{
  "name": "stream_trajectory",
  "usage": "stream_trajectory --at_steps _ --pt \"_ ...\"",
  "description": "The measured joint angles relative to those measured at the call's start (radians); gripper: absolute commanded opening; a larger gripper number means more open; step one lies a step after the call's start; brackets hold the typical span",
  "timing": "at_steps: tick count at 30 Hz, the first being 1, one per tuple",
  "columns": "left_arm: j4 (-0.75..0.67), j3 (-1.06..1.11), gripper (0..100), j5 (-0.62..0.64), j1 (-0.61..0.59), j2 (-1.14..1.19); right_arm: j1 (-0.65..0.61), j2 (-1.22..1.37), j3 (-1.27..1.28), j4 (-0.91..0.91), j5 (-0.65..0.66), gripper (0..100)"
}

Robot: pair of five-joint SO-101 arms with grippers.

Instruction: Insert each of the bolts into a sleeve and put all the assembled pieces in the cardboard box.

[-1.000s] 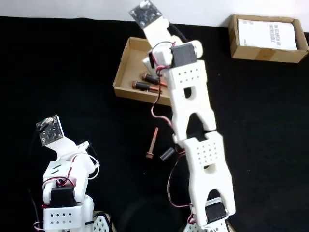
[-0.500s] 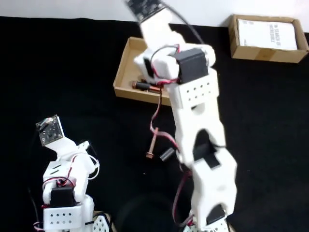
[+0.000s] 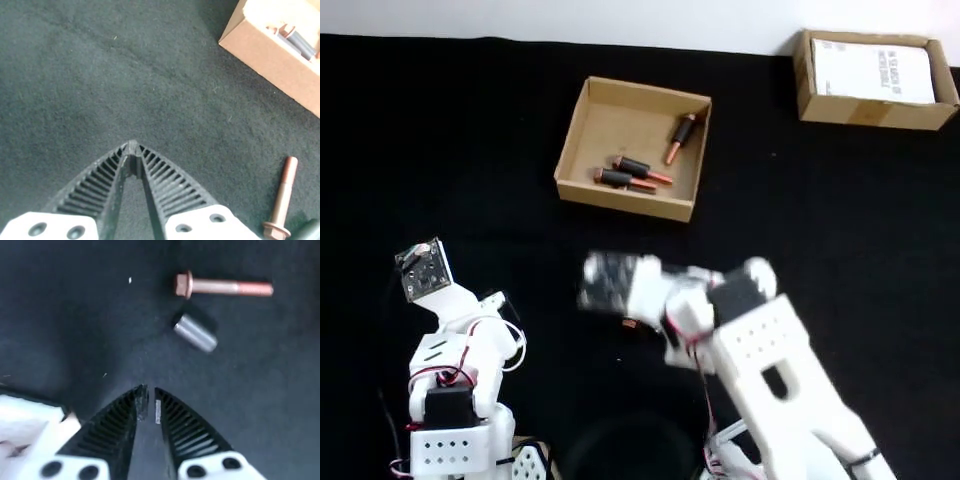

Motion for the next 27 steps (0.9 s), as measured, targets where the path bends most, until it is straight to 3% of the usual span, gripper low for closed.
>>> stream_trajectory --at_steps 5,9,12,18,22,27 --pt "0.000 0.000 1 0.000 0.000 0.000 0.002 -0.235 0.482 -0.531 0.233 0.6" --pt "0.000 0.000 1 0.000 0.000 0.000 -0.021 -0.361 0.729 -0.812 0.304 1.0" --pt "0.000 0.000 1 0.000 0.000 0.000 -0.054 -0.393 0.761 -0.855 0.310 4.0" --pt "0.000 0.000 1 0.000 0.000 0.000 -0.068 -0.405 0.764 -0.868 0.311 21.2" --pt "0.000 0.000 1 0.000 0.000 0.000 -0.068 -0.405 0.761 -0.852 0.315 21.3" --pt "0.000 0.000 1 0.000 0.000 0.000 -0.068 -0.405 0.692 -0.694 0.321 21.3"
